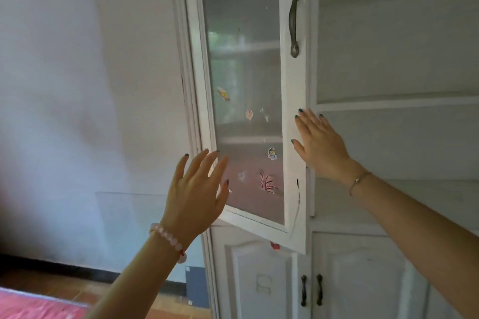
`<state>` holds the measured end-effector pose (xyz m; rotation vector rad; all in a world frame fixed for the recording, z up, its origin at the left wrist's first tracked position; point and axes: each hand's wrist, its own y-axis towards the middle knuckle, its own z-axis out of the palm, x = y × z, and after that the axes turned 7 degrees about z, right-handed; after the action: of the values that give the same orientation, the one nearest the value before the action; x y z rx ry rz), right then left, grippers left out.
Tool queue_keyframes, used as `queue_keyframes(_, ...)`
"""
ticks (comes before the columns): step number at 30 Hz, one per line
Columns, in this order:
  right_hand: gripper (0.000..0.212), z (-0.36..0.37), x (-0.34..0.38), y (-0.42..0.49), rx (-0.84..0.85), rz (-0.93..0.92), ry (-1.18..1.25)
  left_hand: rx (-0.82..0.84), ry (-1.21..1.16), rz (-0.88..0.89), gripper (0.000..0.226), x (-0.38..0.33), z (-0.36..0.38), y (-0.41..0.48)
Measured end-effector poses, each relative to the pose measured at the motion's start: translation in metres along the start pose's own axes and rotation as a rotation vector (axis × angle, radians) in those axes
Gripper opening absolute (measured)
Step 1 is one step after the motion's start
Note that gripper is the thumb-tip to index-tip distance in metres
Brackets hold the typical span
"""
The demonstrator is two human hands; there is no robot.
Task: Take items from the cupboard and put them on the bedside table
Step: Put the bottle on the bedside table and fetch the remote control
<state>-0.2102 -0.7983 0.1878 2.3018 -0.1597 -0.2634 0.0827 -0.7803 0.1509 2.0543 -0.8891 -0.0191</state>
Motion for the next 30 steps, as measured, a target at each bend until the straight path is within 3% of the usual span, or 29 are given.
queue_keyframes(4,0.062,0.035,-0.03,0.021,0.207,0.096,-0.118,-0.031,0.005,0.028,0.046,-0.016,0.01,0.026)
queue_keyframes(7,0.064,0.055,-0.04,0.033,0.272,0.12,-0.102,-0.047,0.014,0.046,0.046,-0.022,0.022,0.037)
queue_keyframes(15,0.065,0.087,-0.052,0.063,0.333,0.179,-0.042,-0.04,0.052,0.033,0.038,-0.025,0.053,0.041)
queue_keyframes(23,0.065,0.099,-0.063,0.08,0.388,0.16,-0.043,0.045,0.036,-0.024,0.049,-0.02,0.061,0.03)
queue_keyframes(30,0.062,0.085,-0.032,0.055,0.342,0.158,0.165,0.049,0.005,-0.018,0.046,-0.026,0.066,0.019)
